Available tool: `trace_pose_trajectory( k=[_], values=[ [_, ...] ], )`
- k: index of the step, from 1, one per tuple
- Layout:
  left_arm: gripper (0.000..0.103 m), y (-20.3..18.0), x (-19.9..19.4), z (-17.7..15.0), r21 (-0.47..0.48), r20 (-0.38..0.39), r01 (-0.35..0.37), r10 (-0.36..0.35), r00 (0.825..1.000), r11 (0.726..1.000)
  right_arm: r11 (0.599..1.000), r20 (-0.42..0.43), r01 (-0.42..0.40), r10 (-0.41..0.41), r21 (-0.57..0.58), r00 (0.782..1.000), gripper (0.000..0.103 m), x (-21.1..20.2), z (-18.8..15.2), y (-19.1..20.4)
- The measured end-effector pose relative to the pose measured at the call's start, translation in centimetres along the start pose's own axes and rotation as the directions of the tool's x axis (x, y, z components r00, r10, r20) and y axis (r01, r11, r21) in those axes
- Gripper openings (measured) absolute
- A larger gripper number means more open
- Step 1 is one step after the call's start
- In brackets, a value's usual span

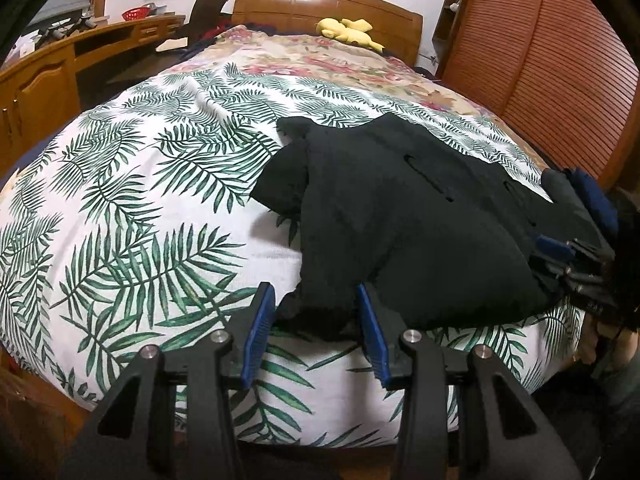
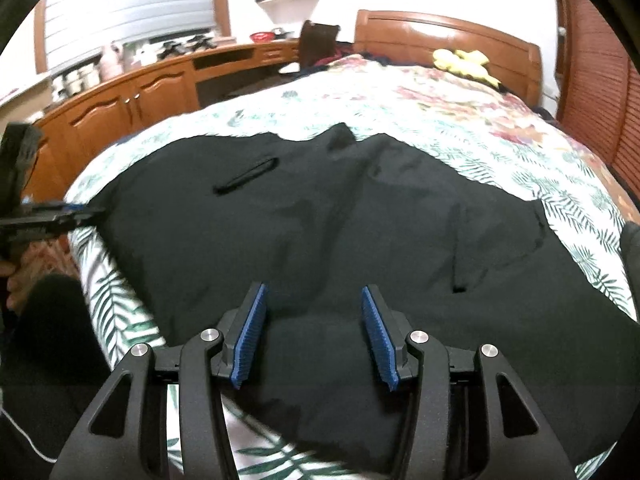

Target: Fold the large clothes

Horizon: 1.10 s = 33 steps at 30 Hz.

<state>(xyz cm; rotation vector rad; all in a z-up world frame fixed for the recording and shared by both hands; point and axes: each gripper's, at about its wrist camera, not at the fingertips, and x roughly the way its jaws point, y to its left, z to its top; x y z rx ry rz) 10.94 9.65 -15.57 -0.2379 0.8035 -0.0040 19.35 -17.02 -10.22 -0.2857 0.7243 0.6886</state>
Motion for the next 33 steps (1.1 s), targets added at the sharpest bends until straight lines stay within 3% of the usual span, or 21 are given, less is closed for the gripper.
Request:
trace_pose_trajectory(
  k=[3,7,9,15,22,26,33],
  values=[
    [0.032,-0.2,0.2,0.3,0.003,-0.003,0.001,-0.001,1.000,1.000,1.000,-0.040,0.002,-0.002,-0.010,0.999,0.050,1.0,-0.6,0.0],
    [0.009,-2.1,-0.2,1.3,0.065,0.006,-0.033,0.033,0.999,0.997,1.000,-0.042,-0.010,0.011,0.007,0.999,0.050,1.0,-0.6,-0.5],
    [0.007,-3.0,-1.0,2.1,0.086,0.034,-0.039,0.036,0.999,0.996,1.000,-0.041,-0.014,0.014,0.007,0.999,0.050,0.8,-0.5,-0.6],
    [0.005,-6.3,-3.9,5.4,0.143,0.143,-0.049,0.028,0.989,0.988,0.999,-0.014,0.004,-0.003,0.032,1.000,0.050,-1.0,-0.7,-1.9],
    [0.004,-10.8,-5.0,8.2,0.221,0.198,-0.034,-0.011,0.980,0.975,0.996,0.042,0.053,-0.056,0.071,0.998,0.050,-4.8,-2.2,-4.5],
    [0.004,-14.4,-4.9,9.3,0.266,0.210,-0.007,-0.051,0.976,0.964,0.991,0.067,0.076,-0.084,0.111,0.994,0.050,-7.1,-3.5,-6.4],
    [0.003,-24.6,-3.2,10.4,0.407,0.169,0.097,-0.179,0.969,0.909,0.976,0.087,0.136,-0.152,0.173,0.984,0.050,-10.3,-5.4,-9.5]
  ],
)
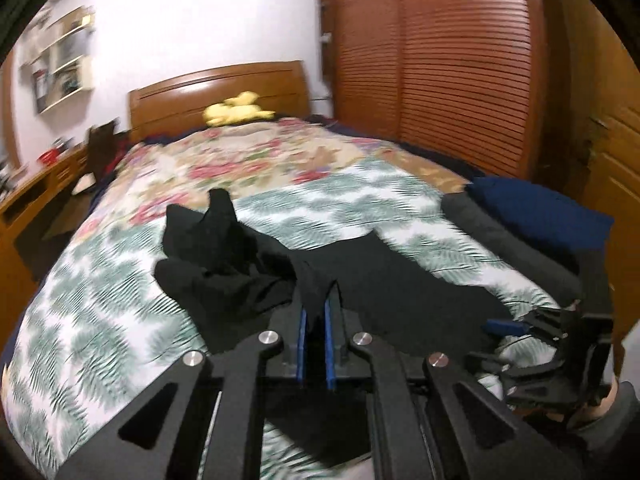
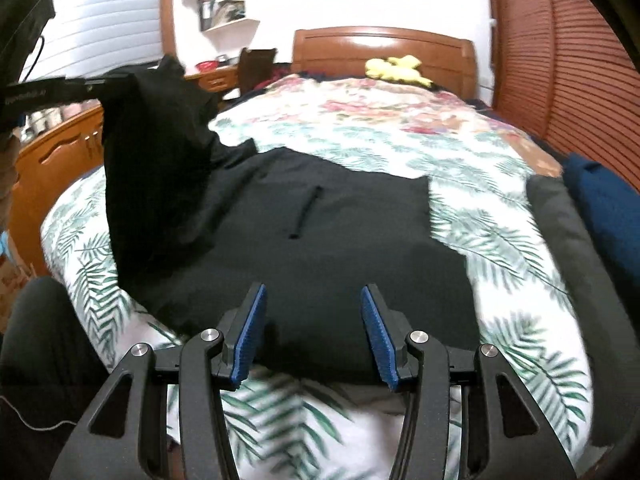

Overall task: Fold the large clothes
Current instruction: 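Fold the held coat edge over the bundle with the left gripper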

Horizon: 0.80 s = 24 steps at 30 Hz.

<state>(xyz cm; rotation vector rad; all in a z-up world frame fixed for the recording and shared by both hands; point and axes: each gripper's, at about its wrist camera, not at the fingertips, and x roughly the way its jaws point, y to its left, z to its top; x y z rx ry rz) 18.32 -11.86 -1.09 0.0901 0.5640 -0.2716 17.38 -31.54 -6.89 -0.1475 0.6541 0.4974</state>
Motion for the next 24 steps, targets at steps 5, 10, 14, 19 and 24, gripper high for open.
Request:
trace_pose_trajectory(
  k=[5,10,14,19,24],
  values=[
    [0.003,-5.4,2.0,1.3,0.078,-0.023,0.095,-0.094,0.995,0.992,0.999,0.005,0.002,-0.002,0.039,1.000,0.050,-1.5,-1.3,-2.1],
    [0.004,-7.9,3.4,0.8,0.127,-0.066,0.111,-0.103,0.992,0.986,0.998,0.011,-0.001,0.000,0.060,1.000,0.050,-2.2,-1.8,-3.1],
    [0.005,-8.1,3.9,0.6,0.108,-0.098,0.123,-0.112,0.989,0.987,0.998,0.017,-0.005,0.004,0.070,1.000,0.050,-2.5,-1.6,-3.5],
    [0.016,-7.5,2.7,0.7,0.090,-0.094,0.161,-0.152,0.984,0.983,0.998,0.015,-0.005,0.004,0.061,1.000,0.050,-2.1,-1.4,-3.0],
    [0.023,-6.8,-0.2,1.1,0.093,-0.026,0.173,-0.172,0.985,0.981,0.998,0.029,-0.009,0.007,0.060,1.000,0.050,-2.0,-1.0,-2.4]
  ],
)
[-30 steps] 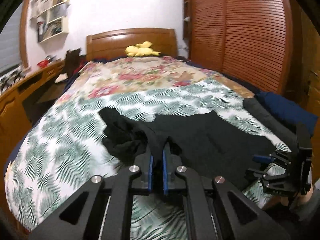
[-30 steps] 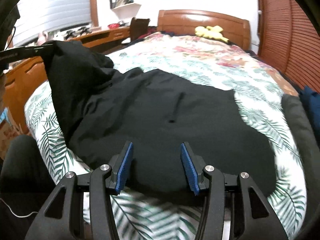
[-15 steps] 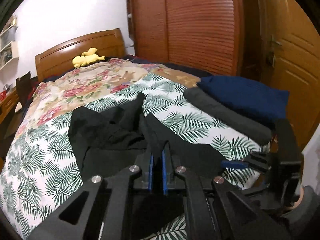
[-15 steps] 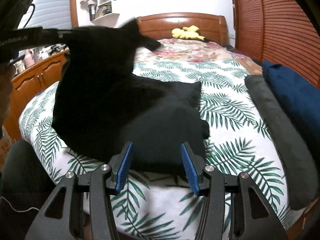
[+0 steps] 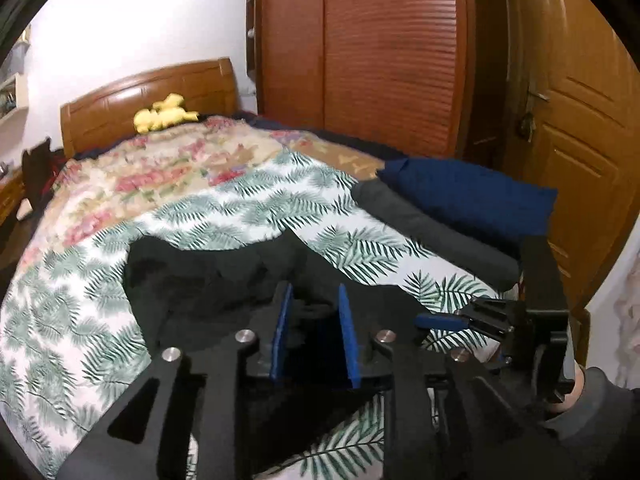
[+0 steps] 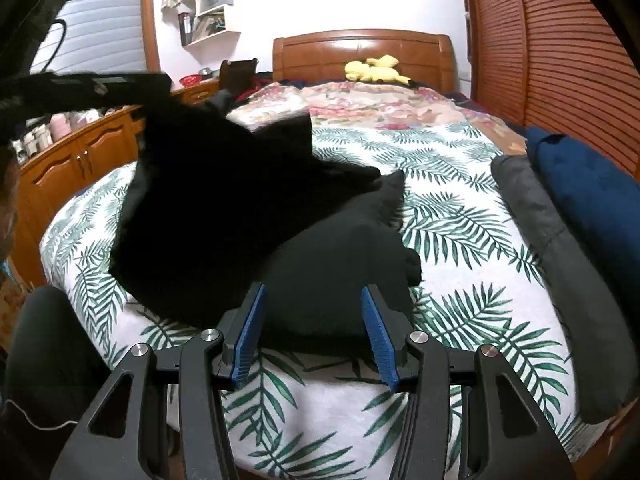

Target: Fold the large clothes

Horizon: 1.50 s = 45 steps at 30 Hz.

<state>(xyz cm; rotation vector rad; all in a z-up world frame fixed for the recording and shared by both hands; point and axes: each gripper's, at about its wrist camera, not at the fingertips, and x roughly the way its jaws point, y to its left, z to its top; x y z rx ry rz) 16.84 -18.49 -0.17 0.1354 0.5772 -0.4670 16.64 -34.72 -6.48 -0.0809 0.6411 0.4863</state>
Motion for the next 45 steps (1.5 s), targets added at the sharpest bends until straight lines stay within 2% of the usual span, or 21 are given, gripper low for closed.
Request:
trace_pose_trajectory(
  k=[7,14,23,28,32,45],
  values=[
    [0.028,3.4,-2.9,-1.6,-0.054,0.041,-0.051,0.053,0.998,0.997,1.000,0.031,-0.003,0.004,-0.019,1.000,0.050,0.0,1.3,1.8],
    [0.031,8.0,-4.5,-5.8,-0.114,-0.002,-0.122,0.122,0.993,0.986,0.996,0.073,-0.051,0.056,-0.072,0.996,0.050,-1.1,4.2,4.5],
    [0.033,11.9,-5.2,-9.7,-0.183,-0.033,-0.165,0.161,0.986,0.969,0.987,0.080,-0.088,0.100,-0.138,0.992,0.050,0.7,9.0,8.3],
    [0.034,13.1,-5.7,-11.1,-0.219,-0.031,-0.157,0.154,0.988,0.963,0.983,0.049,-0.089,0.098,-0.159,0.994,0.050,2.7,11.0,9.3],
    [0.034,13.4,-5.6,-12.4,-0.221,-0.040,-0.156,0.151,0.988,0.963,0.984,0.011,-0.087,0.090,-0.156,0.996,0.051,4.1,11.4,9.2],
    [0.035,15.2,-5.2,-16.4,-0.264,-0.091,-0.172,0.153,0.984,0.949,0.991,-0.108,-0.076,0.064,-0.112,0.992,0.051,7.5,9.4,7.8]
  ],
)
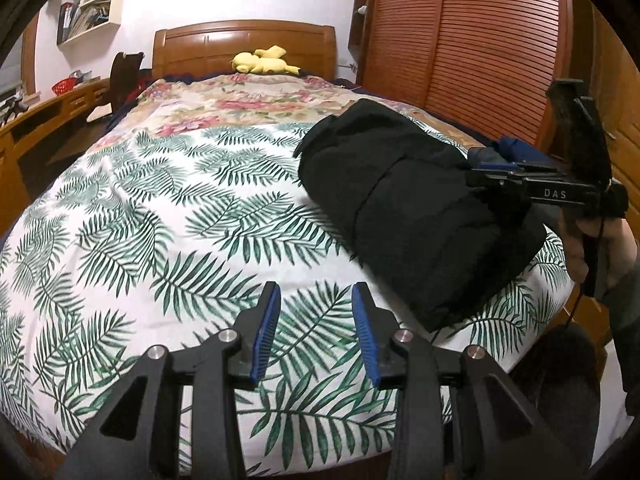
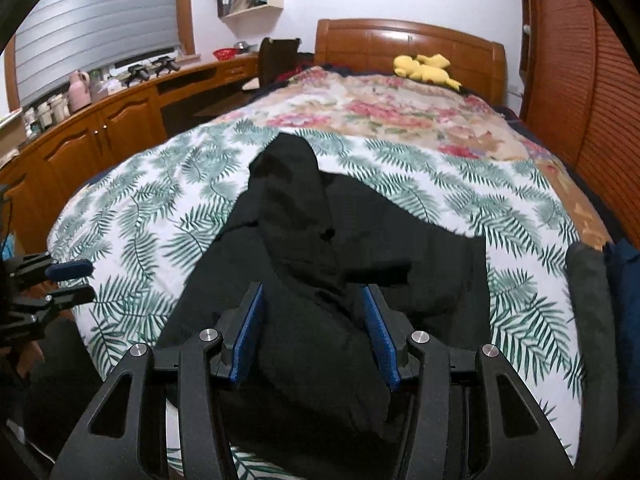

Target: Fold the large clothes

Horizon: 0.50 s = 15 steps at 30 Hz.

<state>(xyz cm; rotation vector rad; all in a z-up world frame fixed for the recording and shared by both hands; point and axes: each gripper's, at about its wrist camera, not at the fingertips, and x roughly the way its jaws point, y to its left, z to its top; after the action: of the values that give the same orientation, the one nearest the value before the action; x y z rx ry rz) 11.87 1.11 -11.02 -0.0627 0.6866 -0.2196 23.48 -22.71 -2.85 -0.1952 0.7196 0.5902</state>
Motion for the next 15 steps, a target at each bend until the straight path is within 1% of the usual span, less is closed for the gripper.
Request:
trace_pose_trajectory(
  k=[5,7,9,10,11,12,15],
  values=[
    [0.035,0.4,0.0,-0.4,-0.010,-0.001,0.002,-0.002,1.000,1.000,0.999,-0.028,-0.029,0.030,0.027,0.999,0.050,0.0,-1.1,-0.7],
    [0.035,0.4,0.0,-0.3,-0.010,0.001,0.004,-0.004,1.000,1.000,0.999,-0.033,-0.046,0.047,0.021,0.998,0.042,-0.2,-1.3,-0.6],
    [0.035,0.2,0.0,-0.2,-0.007,0.003,0.006,-0.006,1.000,1.000,0.998,-0.027,-0.056,0.056,0.002,0.998,0.017,-0.7,-1.4,-0.3],
    [0.035,0.2,0.0,-0.2,-0.006,0.003,0.008,-0.008,1.000,1.000,0.998,-0.015,-0.061,0.061,-0.009,0.998,0.014,-1.1,-1.4,-0.2],
    [0.035,0.1,-0.1,-0.1,-0.004,0.004,0.010,-0.010,1.000,1.000,0.998,0.019,-0.055,0.055,-0.019,0.998,0.009,-1.9,-1.4,0.0],
    [0.035,0.0,-0.1,-0.1,-0.002,0.005,0.011,-0.011,1.000,1.000,0.999,0.067,-0.040,0.041,-0.024,0.997,0.007,-3.0,-1.3,0.2],
    [0.036,-0.3,-0.2,0.1,0.004,0.008,0.014,-0.014,1.000,1.000,0.999,0.132,-0.045,0.047,-0.019,0.990,0.006,-5.5,-0.8,0.1]
  ],
)
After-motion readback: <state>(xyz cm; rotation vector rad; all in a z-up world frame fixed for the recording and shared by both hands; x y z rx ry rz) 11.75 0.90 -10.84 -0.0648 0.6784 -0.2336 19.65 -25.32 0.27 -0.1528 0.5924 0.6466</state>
